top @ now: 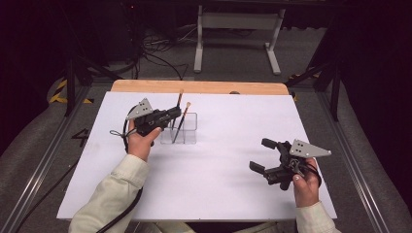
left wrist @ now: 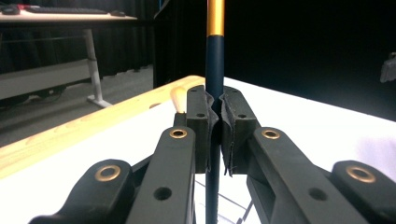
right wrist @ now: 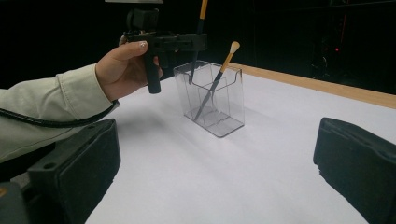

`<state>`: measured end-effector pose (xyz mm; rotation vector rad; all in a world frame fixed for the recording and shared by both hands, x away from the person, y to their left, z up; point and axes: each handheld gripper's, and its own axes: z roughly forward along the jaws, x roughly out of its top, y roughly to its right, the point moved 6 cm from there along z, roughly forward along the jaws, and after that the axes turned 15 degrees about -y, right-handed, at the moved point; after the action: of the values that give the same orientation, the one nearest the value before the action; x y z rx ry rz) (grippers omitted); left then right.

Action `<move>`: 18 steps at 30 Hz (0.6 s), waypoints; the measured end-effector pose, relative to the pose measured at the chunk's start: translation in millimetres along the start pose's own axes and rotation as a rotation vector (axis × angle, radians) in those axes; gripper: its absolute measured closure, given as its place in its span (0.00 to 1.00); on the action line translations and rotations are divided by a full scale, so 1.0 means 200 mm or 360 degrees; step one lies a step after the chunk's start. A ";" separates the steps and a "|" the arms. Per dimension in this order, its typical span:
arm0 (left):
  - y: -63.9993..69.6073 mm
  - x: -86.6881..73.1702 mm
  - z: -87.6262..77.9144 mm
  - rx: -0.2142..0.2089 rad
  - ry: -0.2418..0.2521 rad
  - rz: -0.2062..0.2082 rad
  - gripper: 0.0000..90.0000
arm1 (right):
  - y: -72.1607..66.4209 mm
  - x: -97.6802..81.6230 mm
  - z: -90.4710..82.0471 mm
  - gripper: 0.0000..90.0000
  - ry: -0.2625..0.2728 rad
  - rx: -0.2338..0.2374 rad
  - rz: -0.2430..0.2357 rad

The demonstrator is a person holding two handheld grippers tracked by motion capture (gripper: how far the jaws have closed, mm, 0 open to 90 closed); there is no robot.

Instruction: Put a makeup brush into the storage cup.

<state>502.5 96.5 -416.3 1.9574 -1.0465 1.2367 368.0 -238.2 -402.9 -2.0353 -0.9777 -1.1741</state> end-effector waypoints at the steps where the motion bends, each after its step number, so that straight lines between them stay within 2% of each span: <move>1: 0.00 0.00 0.00 -0.0002 -0.0006 -0.0001 0.92 | 0.00 0.00 0.00 0.01 0.0000 0.0003 -0.0001; 14: 0.00 -0.04 -0.01 0.0006 -0.0107 -0.0003 0.92 | 0.00 0.01 0.04 0.01 -0.0014 0.0035 -0.0012; 18: 0.00 -0.04 -0.01 0.0007 -0.0114 -0.0006 0.92 | -0.01 0.01 0.04 0.01 -0.0017 0.0039 -0.0012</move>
<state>500.0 100.6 -423.7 2.0189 -1.0759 1.1758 371.5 -230.8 -404.6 -2.0225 -1.0009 -1.1508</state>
